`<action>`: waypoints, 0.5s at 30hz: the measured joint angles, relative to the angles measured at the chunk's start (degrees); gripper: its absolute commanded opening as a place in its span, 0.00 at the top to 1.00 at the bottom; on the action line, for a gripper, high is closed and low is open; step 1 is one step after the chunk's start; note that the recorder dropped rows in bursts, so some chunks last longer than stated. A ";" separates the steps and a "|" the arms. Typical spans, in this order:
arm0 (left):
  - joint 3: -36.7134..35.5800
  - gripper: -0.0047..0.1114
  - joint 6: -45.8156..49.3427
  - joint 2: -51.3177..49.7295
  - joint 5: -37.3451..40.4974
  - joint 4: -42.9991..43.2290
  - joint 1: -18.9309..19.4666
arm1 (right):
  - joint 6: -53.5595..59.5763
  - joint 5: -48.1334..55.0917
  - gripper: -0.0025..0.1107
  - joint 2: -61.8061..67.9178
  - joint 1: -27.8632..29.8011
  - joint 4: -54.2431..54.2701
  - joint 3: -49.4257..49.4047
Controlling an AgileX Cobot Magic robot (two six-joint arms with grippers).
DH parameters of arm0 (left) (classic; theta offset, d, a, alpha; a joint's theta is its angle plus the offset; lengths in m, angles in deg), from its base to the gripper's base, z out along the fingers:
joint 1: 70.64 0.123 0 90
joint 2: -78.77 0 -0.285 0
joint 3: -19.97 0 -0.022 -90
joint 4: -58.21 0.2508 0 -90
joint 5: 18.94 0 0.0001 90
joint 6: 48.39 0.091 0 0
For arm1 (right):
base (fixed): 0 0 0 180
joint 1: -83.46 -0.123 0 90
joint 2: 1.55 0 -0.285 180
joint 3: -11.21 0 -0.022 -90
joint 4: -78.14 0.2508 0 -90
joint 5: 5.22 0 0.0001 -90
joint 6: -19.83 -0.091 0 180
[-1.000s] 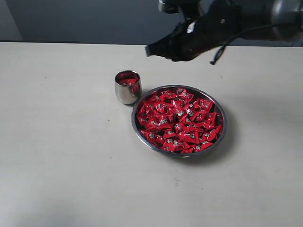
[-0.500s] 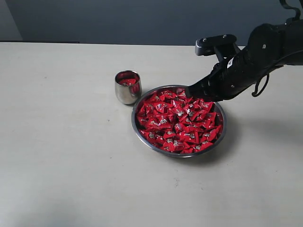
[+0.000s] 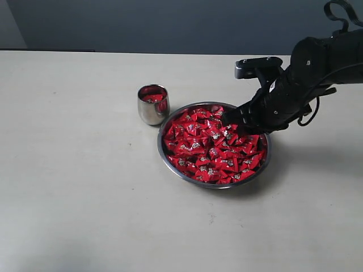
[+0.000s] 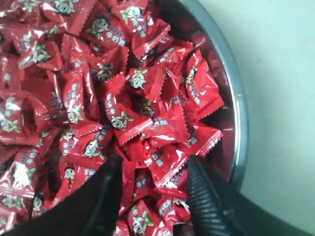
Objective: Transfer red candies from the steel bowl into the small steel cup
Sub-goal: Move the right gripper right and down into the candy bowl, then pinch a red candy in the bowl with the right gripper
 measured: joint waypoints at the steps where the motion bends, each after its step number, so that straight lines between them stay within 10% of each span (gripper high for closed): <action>1: 0.00 0.96 0.00 0.00 0.00 0.00 0.00 | -1.03 -0.29 0.68 0.00 0.00 0.00 0.00; 15: 0.00 0.96 0.00 0.00 0.00 0.00 0.00 | -8.17 -5.44 0.63 5.84 0.00 4.52 0.00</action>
